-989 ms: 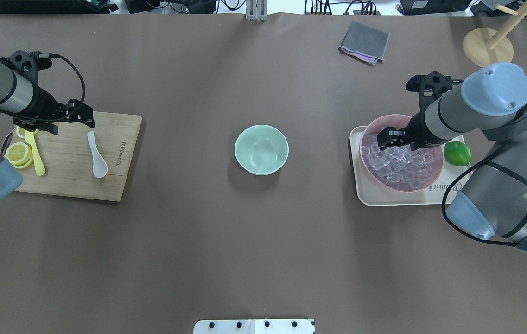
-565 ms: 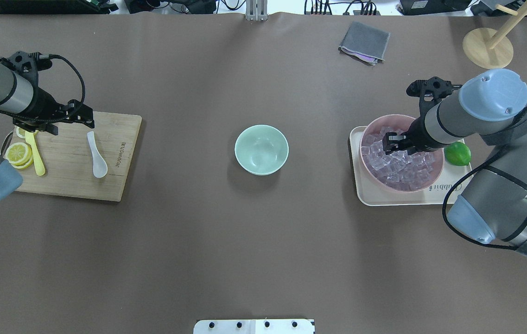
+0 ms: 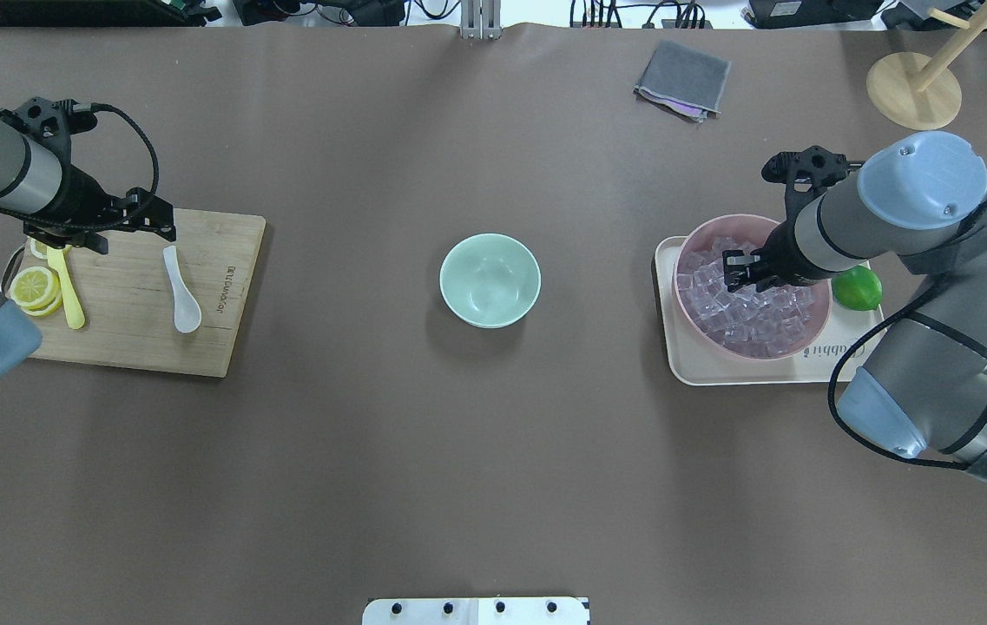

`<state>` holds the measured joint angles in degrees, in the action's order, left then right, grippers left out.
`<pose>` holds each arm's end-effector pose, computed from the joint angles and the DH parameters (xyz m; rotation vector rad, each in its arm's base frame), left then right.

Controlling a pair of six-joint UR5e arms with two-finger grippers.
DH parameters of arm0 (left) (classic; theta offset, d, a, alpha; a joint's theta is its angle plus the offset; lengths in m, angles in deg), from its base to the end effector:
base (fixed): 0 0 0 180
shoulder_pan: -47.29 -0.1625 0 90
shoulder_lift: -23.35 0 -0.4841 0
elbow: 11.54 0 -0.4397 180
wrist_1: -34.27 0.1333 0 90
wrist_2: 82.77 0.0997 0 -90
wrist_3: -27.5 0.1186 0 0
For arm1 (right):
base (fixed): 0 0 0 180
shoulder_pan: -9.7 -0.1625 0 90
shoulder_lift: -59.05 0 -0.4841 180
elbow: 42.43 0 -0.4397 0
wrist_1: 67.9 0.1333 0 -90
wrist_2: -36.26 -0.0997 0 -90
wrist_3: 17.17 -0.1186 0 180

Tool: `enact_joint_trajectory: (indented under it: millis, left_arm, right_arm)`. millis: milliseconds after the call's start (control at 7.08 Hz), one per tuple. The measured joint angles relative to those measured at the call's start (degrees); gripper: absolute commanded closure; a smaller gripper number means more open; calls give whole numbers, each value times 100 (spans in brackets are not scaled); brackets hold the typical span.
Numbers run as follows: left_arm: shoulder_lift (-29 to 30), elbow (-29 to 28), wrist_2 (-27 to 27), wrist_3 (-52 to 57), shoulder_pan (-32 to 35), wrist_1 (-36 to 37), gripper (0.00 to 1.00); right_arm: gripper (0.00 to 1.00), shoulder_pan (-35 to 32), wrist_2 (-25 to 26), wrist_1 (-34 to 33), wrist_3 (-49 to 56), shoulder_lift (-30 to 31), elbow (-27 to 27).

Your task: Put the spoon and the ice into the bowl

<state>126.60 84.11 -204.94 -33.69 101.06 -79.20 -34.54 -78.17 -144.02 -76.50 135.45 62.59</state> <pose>0.3384 -0.5805 0.4983 0.0726 0.8938 -0.1986 -0.4042 -0.5112 0.4347 0.1213 -0.8262 0.0648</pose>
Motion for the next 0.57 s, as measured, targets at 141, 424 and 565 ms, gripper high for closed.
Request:
enact_joint_trajectory:
  millis: [141,424,565]
  left_arm:
    - [0,-26,0,-32,-48,0,15]
    - [41,-190,35,-145,-209,-2,29]
    - [65,-285,116,-170,-290,-10,36]
  right_arm:
    - [100,-30,-24,-312,0,-193,88]
    - [100,-144,-42,-1211,-4,-963,169]
    - [100,-157,-44,-1479,-97,-1323,166]
